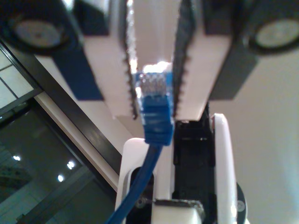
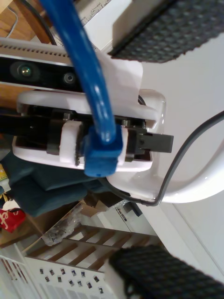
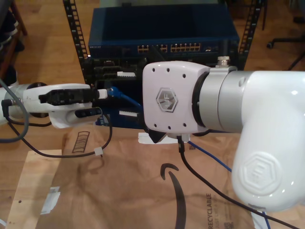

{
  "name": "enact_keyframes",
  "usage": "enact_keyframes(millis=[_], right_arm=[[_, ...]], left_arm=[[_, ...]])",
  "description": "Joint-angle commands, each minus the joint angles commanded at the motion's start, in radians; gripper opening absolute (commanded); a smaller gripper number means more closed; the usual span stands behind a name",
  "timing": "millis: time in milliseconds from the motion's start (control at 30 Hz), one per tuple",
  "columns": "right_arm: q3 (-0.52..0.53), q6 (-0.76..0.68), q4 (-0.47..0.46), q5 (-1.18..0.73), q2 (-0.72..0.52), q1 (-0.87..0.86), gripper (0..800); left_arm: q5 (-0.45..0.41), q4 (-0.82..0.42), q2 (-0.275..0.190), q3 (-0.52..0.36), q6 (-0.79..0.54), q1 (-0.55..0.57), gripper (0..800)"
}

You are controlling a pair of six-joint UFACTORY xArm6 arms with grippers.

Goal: Grab the cable and plug it in

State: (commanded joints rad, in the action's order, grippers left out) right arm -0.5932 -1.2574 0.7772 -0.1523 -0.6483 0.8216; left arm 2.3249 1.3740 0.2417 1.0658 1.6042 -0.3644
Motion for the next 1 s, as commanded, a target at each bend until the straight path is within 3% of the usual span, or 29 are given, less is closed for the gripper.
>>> enact_keyframes(millis=[367,500,1000], right_arm=[[0.002,0.000,0.000,0.000,0.011,0.000,457],[0.002,-0.002,0.002,0.009,0.011,0.000,385],[0.006,-0.003,0.003,0.026,0.011,0.000,348]], left_arm=[[0.000,-0.005,-0.005,-0.002,0.000,0.017,17],[0.000,-0.005,-0.005,-0.002,-0.002,0.020,20],[0.002,-0.005,-0.011,-0.002,0.000,0.020,18]])
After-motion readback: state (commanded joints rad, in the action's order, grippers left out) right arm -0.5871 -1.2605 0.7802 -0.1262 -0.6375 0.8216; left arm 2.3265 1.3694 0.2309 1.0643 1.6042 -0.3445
